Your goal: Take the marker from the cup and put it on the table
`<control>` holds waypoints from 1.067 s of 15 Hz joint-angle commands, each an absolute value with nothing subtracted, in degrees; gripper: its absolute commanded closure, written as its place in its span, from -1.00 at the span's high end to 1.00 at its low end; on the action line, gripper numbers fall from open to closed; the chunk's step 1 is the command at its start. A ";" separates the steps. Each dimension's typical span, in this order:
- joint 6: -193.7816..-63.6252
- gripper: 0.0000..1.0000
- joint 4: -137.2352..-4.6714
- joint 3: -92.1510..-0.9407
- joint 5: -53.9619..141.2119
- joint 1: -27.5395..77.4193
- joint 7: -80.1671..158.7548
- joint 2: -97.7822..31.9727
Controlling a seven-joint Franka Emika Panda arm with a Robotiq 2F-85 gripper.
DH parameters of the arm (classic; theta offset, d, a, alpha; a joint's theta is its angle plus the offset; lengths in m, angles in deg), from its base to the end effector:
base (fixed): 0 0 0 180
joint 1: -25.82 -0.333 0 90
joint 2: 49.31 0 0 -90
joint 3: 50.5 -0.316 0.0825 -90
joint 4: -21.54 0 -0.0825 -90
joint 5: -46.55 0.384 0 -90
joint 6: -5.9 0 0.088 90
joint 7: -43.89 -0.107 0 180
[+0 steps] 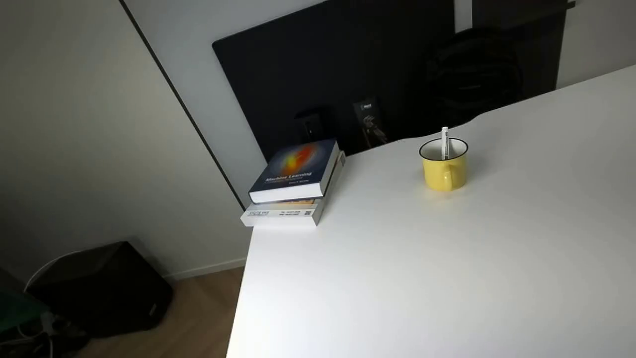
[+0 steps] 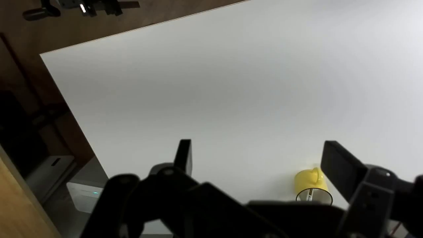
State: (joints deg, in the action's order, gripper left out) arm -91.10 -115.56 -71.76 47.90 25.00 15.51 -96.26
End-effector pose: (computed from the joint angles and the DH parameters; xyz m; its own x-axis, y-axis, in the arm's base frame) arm 0.2883 0.1523 0.5742 0.9637 -0.1904 0.1872 -0.2233 -0.9591 0.1741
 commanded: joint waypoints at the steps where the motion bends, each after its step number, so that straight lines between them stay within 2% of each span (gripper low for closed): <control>1: -90.97 1.00 -115.40 -71.29 47.45 24.29 15.07 -95.98; 9: -90.97 1.00 -115.40 -71.29 47.45 24.29 15.07 -95.98; 16: -94.76 1.00 -117.86 -64.93 47.82 25.71 18.79 -93.80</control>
State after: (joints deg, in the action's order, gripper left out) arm -92.28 -117.68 -68.97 47.85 24.40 16.73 -96.18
